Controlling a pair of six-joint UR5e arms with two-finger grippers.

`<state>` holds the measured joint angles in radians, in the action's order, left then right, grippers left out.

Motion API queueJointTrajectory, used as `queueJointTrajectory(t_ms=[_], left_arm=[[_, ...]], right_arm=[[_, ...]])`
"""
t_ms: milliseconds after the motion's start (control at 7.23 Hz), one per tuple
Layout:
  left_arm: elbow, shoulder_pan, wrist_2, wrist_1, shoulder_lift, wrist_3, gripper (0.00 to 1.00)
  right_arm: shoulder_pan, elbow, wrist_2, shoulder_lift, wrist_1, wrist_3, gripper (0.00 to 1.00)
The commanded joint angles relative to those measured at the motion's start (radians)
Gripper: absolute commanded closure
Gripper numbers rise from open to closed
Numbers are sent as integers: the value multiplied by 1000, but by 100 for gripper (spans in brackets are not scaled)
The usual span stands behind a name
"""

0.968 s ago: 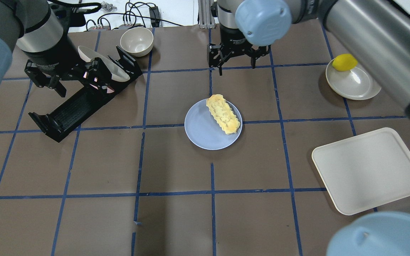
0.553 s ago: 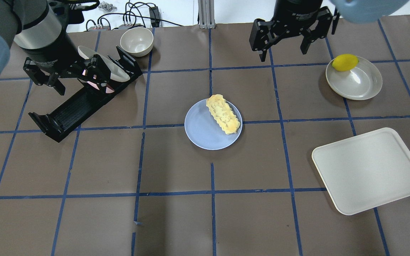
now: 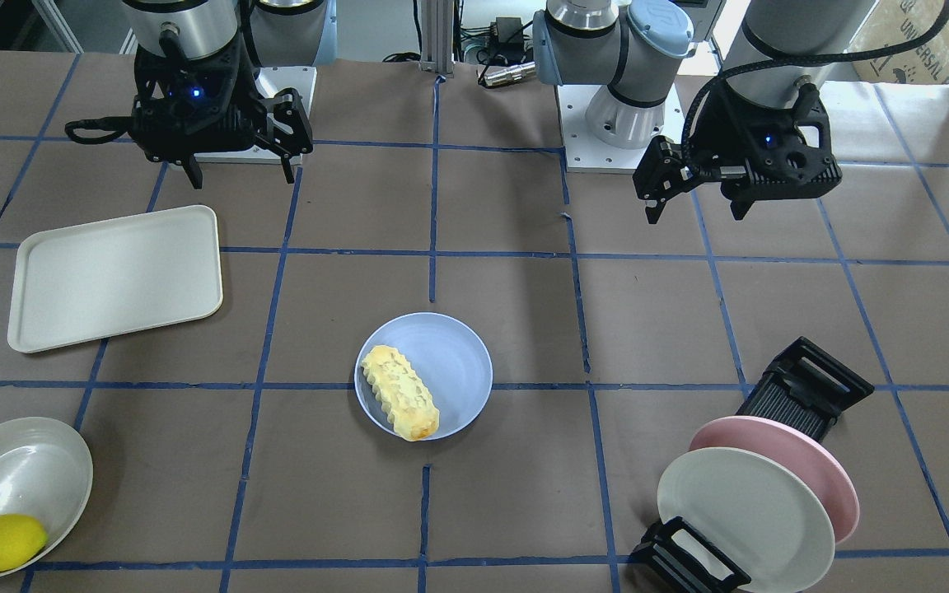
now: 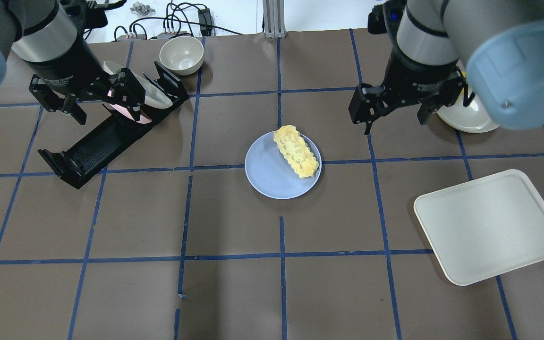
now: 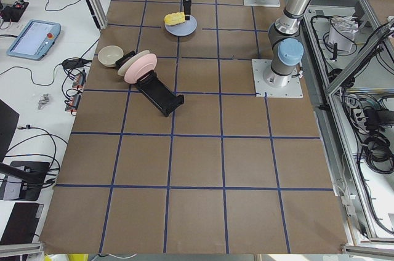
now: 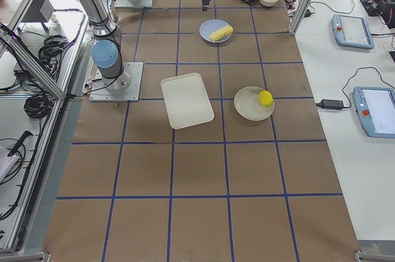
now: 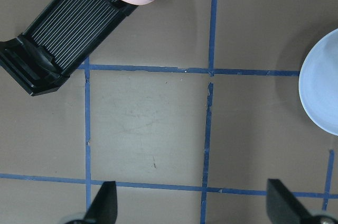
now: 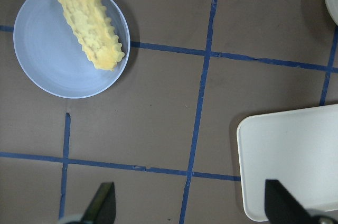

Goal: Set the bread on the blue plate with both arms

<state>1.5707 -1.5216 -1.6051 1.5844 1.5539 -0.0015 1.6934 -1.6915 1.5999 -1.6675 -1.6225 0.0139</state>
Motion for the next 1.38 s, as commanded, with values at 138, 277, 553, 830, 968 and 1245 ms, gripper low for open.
queueJointTrajectory(t_ms=[138, 277, 553, 830, 968, 1245], left_arm=[[-46, -2, 25, 77, 5, 0, 0], [-47, -3, 39, 77, 3, 0, 0], [-47, -3, 39, 89, 6, -2, 0], [-55, -3, 40, 91, 3, -2, 0], [-55, -3, 40, 91, 8, -2, 0], [-55, -3, 39, 91, 8, -2, 0]], right_arm=[[-15, -168, 11, -98, -166, -5, 0], [-21, -95, 9, -45, -149, 1, 0], [-20, -1, 3, 28, -110, 1, 0], [-20, 65, 6, 61, -77, 0, 0], [-20, 141, 9, 113, 17, 1, 0], [-20, 194, 12, 150, 91, 0, 0]])
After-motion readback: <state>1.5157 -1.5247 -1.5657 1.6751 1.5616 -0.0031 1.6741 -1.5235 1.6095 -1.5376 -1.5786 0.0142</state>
